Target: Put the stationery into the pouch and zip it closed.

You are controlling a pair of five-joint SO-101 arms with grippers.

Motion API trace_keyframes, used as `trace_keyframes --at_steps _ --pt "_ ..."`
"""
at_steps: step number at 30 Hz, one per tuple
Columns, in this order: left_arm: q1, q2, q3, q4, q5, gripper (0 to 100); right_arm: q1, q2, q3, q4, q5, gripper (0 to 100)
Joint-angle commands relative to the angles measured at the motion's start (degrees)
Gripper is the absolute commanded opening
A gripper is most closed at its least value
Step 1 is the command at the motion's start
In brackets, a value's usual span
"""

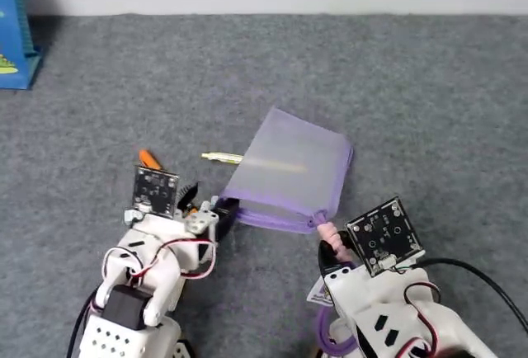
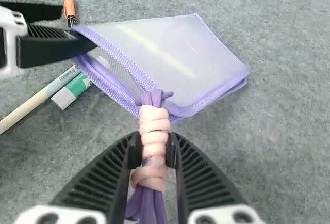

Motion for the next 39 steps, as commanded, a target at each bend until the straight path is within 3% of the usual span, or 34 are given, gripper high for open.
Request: trace_keyframes --at_steps 1,13,23,26,33,39 --pt "3.16 -0.53 -0.31 -1.41 -0.62 19 0.48 -0.22 -0.88 0.04 -0.09 0.7" --pt "2.11 -0.62 2.59 -4.4 -5.27 1 0.48 -0.22 -0.79 -2.42 -0.09 0.9" --pt "-6.42 -0.62 -19.3 11.08 -5.8 1 0.92 0.4 -0.44 -4.0 0.35 0.9" --pt "-9.93 -0.62 -24.75 13.63 -10.02 1 0.92 0.48 -0.44 -4.35 0.44 1.3" --pt "-22.95 -0.18 -31.08 14.95 -12.66 2 1.36 0.84 -0.44 -4.53 0.0 25.3" --pt "-24.09 -0.18 -31.6 21.01 -13.71 2 8.13 12.35 -0.53 -10.51 -1.93 26.6"
